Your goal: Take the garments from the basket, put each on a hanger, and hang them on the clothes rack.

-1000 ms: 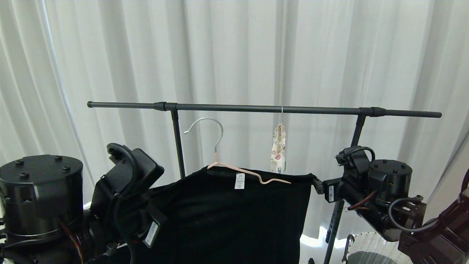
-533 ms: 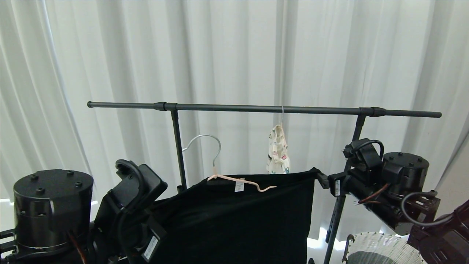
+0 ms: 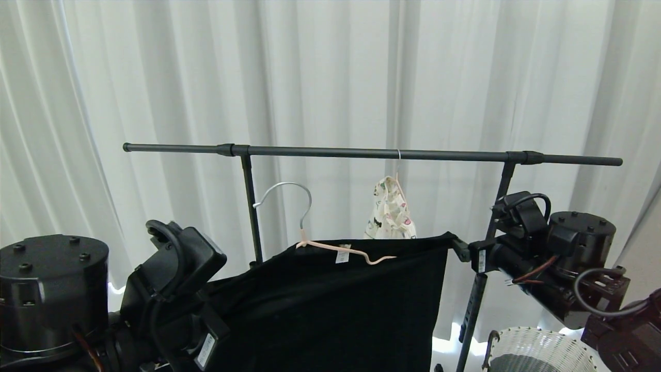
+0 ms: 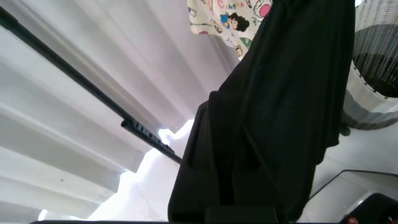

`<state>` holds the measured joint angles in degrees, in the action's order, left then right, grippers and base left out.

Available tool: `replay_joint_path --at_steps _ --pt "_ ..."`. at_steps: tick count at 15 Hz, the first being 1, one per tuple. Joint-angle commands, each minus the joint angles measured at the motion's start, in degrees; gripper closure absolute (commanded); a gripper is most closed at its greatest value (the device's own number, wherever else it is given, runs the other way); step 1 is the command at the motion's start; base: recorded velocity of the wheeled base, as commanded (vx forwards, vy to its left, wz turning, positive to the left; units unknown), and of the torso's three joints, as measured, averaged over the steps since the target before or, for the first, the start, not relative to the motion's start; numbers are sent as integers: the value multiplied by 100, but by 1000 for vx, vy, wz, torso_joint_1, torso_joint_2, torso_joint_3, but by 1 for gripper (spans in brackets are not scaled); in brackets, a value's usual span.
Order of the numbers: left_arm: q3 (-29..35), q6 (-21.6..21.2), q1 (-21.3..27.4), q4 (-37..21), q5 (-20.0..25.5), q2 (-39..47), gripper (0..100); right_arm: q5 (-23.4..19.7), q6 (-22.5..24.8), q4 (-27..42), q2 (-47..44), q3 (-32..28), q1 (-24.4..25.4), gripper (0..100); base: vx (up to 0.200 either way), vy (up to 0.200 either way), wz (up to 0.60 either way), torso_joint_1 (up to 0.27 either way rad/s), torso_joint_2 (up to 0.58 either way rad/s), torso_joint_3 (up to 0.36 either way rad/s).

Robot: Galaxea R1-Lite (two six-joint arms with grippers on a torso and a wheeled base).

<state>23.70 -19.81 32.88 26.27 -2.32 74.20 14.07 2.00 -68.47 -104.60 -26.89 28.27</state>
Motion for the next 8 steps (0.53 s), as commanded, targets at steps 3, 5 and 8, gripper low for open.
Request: replay_joint_path --at_steps 3,5,8 --pt "-6 -5 -27 1 -366 340 100 -18 -15 71 299 88 100 0 0 0 0 0 0 0" --pt "214 56 61 36 -638 525 100 -150 -15 106 458 263 223 0 0 0 0 0 0 0" --pt "381 179 166 45 -410 542 100 -1152 -15 159 748 580 566 0 0 0 0 0 0 0"
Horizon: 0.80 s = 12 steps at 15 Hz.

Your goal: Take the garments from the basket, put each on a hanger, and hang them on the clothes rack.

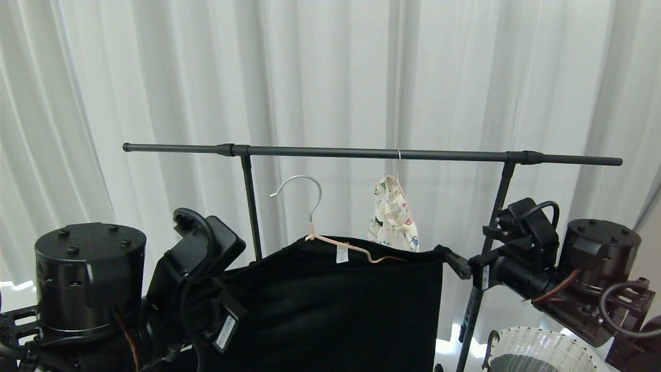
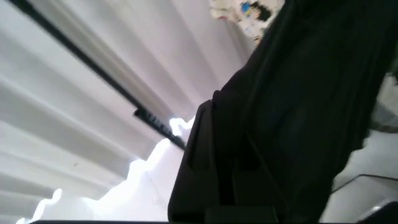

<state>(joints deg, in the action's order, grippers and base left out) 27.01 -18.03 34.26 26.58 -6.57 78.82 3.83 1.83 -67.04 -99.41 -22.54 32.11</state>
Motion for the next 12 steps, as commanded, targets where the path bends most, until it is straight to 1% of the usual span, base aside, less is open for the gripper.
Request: replay_joint_path --at_steps 1,2,4,5,7,8,9,10,11,12 --pt "50 10 37 32 33 72 100 -321 2 156 300 153 322 0 0 0 0 0 0 0" --pt "41 10 37 85 33 72 100 -383 37 296 326 136 401 0 0 0 0 0 0 0" --pt "41 36 29 164 33 124 100 -400 54 332 326 145 621 0 0 0 0 0 0 0" --pt "23 142 29 243 42 133 100 -400 54 332 335 145 718 0 0 0 0 0 0 0" --pt "-38 221 -24 287 33 230 100 -444 46 375 458 180 858 0 0 0 0 0 0 0" --pt "-21 441 -174 296 33 318 100 -453 46 499 555 189 946 0 0 0 0 0 0 0" --pt "-3 608 -191 313 24 353 100 -453 46 578 607 180 999 0 0 0 0 0 0 0" --pt "-21 748 -182 454 24 362 100 -462 54 683 651 153 1043 0 0 0 0 0 0 0" --pt "-82 748 -103 586 24 335 100 -462 54 692 660 145 1043 0 0 0 0 0 0 0" --pt "-197 748 99 726 33 300 100 -462 63 692 669 127 1034 0 0 0 0 0 0 0"
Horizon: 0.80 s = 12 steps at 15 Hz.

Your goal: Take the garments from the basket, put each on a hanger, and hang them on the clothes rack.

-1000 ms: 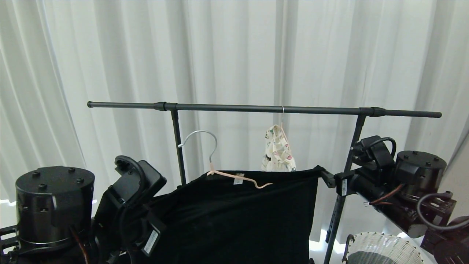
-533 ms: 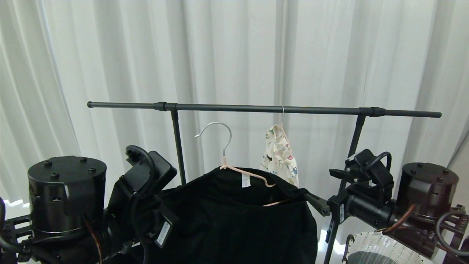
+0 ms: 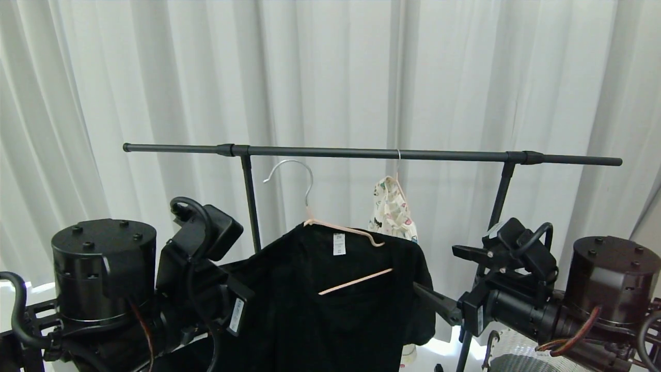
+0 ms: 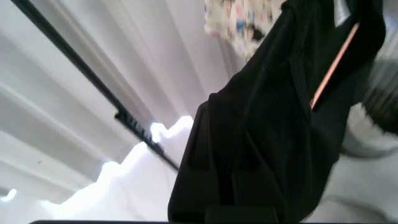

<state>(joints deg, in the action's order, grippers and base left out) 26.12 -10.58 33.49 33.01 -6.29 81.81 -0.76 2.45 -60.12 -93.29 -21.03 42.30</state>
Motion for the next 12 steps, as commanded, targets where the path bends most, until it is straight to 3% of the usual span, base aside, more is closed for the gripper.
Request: replay_joint_path --at_steps 1,4,7,10,12 --pt "-318 -14 369 364 14 10 100 -4 63 1 57 -33 6 0 0 0 0 0 0 0" --pt "-1329 -401 466 1638 401 274 100 -179 300 387 347 -50 15 0 0 0 0 0 0 0" --pt "-1865 -981 281 2675 875 617 100 -900 537 1961 1191 -446 33 0 0 0 0 0 0 0" --pt "-1848 -1517 272 3132 1156 863 100 -1515 704 3534 1578 -1105 349 0 0 0 0 0 0 0" --pt "-1857 -1798 281 3229 1350 854 100 -1832 766 4114 1560 -1422 551 0 0 0 0 0 0 0"
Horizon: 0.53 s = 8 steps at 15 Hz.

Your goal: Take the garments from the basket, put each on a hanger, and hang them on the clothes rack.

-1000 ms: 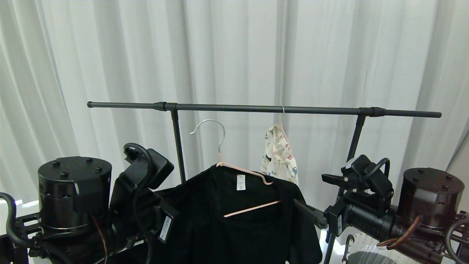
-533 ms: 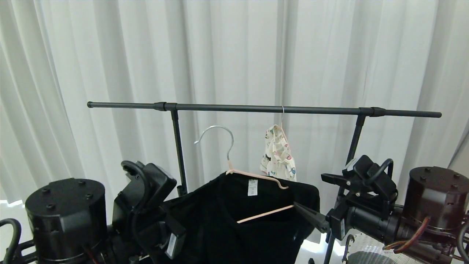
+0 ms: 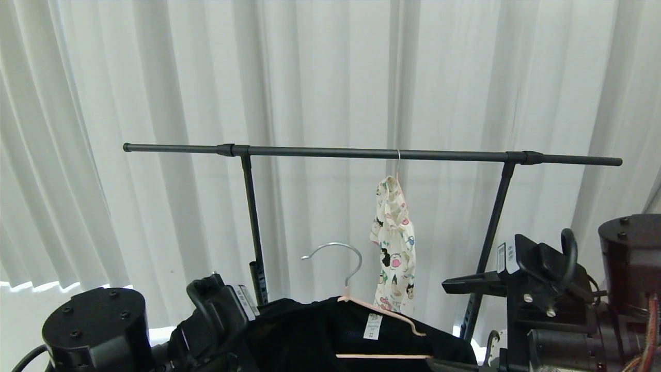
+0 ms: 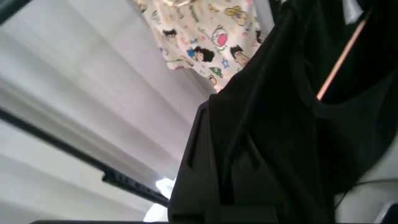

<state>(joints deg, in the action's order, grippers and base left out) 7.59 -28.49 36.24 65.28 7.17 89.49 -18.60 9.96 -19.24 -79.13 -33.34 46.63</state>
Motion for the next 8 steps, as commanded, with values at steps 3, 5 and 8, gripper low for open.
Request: replay_joint_path --at_steps 3,5,8 --pt "49 -25 58 266 30 95 100 -65 24 386 -243 -454 391 0 0 0 0 0 0 0" --pt "75 -25 208 301 30 68 100 -47 138 368 -551 -533 470 0 0 0 0 0 0 0" --pt "225 -122 454 407 21 68 100 -29 305 377 -736 -586 444 0 0 0 0 0 0 0"
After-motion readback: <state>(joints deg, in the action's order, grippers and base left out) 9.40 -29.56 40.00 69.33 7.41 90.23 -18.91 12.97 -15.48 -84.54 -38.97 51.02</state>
